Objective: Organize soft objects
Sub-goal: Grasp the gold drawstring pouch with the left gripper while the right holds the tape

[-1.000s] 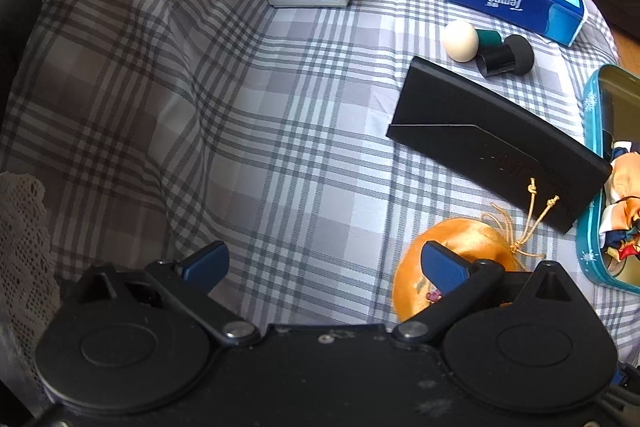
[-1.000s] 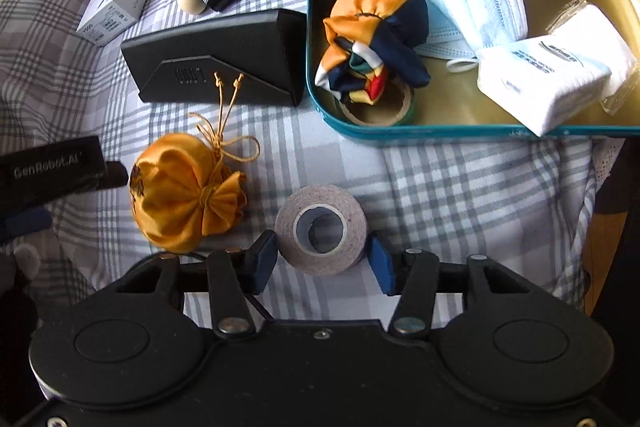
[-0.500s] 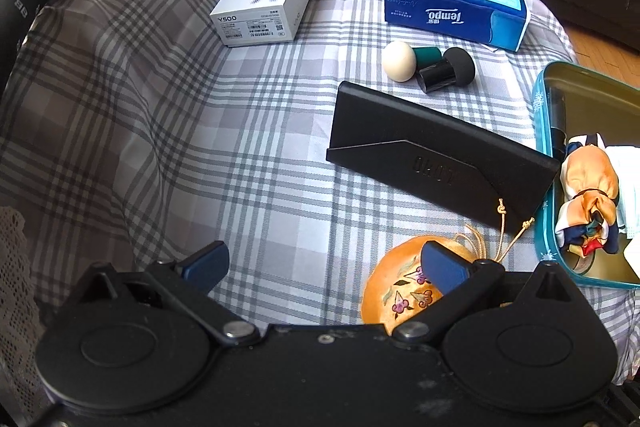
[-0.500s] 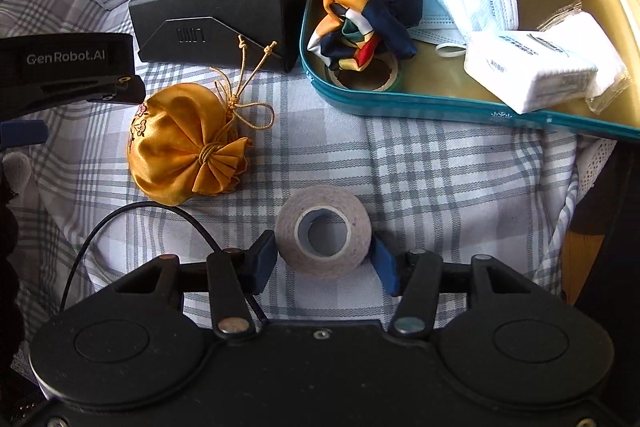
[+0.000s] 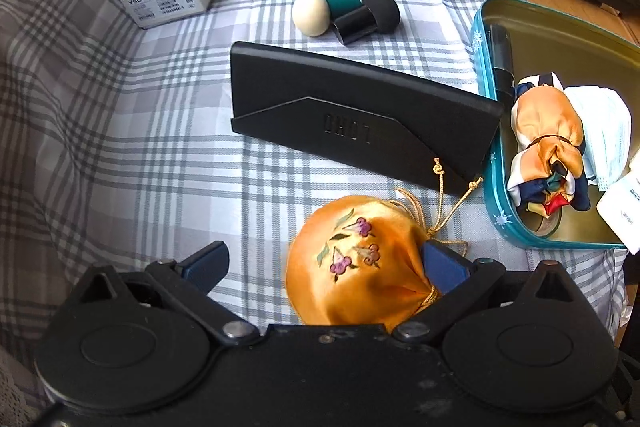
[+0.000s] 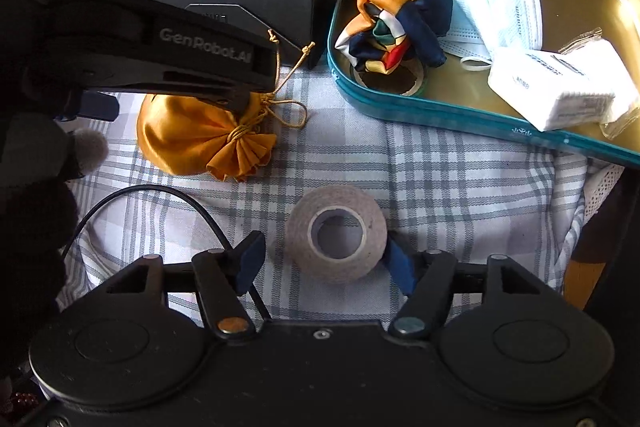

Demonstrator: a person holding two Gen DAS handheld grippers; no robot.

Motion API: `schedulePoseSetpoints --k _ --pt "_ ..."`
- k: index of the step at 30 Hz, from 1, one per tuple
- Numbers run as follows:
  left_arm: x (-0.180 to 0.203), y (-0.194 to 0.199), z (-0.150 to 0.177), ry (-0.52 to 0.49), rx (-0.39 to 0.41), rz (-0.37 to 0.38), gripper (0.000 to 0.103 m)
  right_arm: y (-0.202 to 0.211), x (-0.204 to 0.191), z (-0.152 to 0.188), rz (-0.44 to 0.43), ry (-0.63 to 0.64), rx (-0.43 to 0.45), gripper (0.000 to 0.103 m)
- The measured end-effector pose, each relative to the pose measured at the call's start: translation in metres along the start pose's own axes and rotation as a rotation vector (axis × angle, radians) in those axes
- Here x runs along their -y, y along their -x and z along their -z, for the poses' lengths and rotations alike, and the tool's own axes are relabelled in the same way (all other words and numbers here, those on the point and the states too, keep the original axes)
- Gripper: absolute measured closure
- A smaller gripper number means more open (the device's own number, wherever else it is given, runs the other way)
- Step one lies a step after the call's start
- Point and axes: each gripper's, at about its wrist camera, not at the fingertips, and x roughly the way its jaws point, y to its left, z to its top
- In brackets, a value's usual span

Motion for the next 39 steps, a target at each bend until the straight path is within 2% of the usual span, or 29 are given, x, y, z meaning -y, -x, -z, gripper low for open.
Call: schedulePoseSetpoints --k 9,12,13,16,21,23,25,27,30,34,39 --pt "-0.001 -0.021 -0.004 0.047 -0.055 0.078 0.0 0.002 0.009 -0.001 -0.037 -0.011 0.002 0.038" --pt "0.002 -0.032 -0.006 0.052 -0.095 0.103 0.0 0.002 0.011 0.0 -0.047 -0.012 0.003 0.038" --pt "0.005 -0.039 -0.006 0.04 -0.11 0.087 0.0 0.002 0.013 -0.001 -0.052 -0.01 0.003 0.038" --pt "0.013 -0.036 -0.006 0.001 -0.085 0.065 0.0 0.003 0.018 -0.002 -0.07 -0.014 0.004 0.038" --pt "0.004 -0.039 -0.01 0.031 -0.083 0.103 0.001 0.003 0.024 -0.002 -0.086 -0.03 0.006 0.039" --pt "-0.001 -0.038 -0.011 0.048 -0.078 0.114 0.005 0.004 0.029 -0.003 -0.087 -0.042 0.009 0.042" --pt "-0.006 -0.034 -0.011 0.058 -0.064 0.109 0.012 0.005 0.032 -0.004 -0.075 -0.045 0.014 0.051" --pt "-0.009 -0.028 -0.011 0.062 -0.056 0.113 0.022 0.007 0.037 -0.004 -0.08 -0.042 0.017 0.051" --pt "-0.017 -0.023 -0.01 0.079 -0.06 0.13 0.028 0.01 0.041 -0.003 -0.08 -0.05 0.029 0.052" --pt "-0.02 -0.013 -0.002 0.099 -0.061 0.139 0.03 0.019 0.046 -0.001 -0.101 -0.063 0.039 0.051" --pt "-0.026 0.01 0.0 0.117 -0.014 0.133 0.03 0.033 0.054 -0.001 -0.137 -0.073 0.051 0.051"
